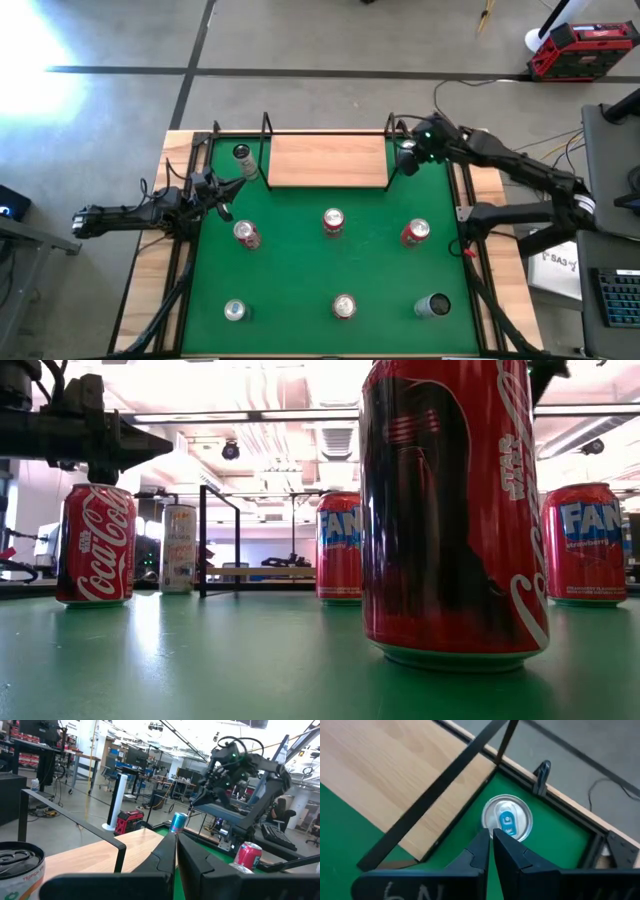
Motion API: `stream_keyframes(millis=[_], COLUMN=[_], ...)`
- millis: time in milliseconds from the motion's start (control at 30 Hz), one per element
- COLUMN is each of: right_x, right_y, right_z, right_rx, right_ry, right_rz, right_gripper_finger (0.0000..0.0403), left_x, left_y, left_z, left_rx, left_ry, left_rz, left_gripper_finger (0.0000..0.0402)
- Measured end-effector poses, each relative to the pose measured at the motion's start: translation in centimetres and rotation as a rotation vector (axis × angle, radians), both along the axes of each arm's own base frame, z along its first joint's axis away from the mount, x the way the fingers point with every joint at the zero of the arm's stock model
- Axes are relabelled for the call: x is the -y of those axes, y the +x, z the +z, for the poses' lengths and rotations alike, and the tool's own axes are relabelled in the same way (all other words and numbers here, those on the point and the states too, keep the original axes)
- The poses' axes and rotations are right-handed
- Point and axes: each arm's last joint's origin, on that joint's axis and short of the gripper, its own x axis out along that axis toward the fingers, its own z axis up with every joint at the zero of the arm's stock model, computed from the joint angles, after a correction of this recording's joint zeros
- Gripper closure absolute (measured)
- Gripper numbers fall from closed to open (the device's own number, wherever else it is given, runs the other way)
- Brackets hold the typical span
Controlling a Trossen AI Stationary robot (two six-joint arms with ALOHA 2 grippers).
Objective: Place canned beverage on shelf
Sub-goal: Put the top blue soda can onto the shelf
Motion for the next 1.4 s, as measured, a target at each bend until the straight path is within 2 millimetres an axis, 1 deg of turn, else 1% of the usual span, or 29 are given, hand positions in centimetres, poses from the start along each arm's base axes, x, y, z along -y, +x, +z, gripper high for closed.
stream_keyframes(millis=[167,300,500,667,733,867,1100,1200,1400], right_x=[1.3,1.9,2.1,1.9,1.8,1.7,1.8,2.0,2.8], right_y=[0.9,0.9,1.0,0.9,0.7,0.6,0.5,0.8,1.6], right_z=[1.1,2.0,3.6,4.5,4.7,4.5,2.4,1.9,1.3], right_rx=[-0.055,-0.065,-0.014,0.060,0.064,0.025,-0.115,-0.172,-0.199], right_ry=[0.041,0.050,0.020,0.060,0.074,0.116,0.263,0.281,0.249], right_rz=[-0.024,-0.045,-0.045,-0.152,-0.171,-0.196,-0.336,-0.312,-0.285], right_gripper_finger=[0.0385,0.0385,0.0385,0.0385,0.0385,0.0385,0.0385,0.0385,0.0385], left_x=[0.0,0.0,0.0,0.0,0.0,0.0,0.0,0.0,0.0], left_y=[0.0,0.0,0.0,0.0,0.0,0.0,0.0,0.0,0.0], left_z=[0.0,0.0,0.0,0.0,0.0,0.0,0.0,0.0,0.0], left_rx=[0.000,0.000,0.000,0.000,0.000,0.000,0.001,0.000,0.000], left_ry=[0.000,0.000,0.000,0.000,0.000,0.000,0.000,0.000,0.000], left_rz=[0.000,0.000,0.000,0.000,0.000,0.000,0.000,0.000,0.000], left_gripper_finger=[0.0402,0.0402,0.0402,0.0402,0.0402,0.0402,0.0402,0.0402,0.0402])
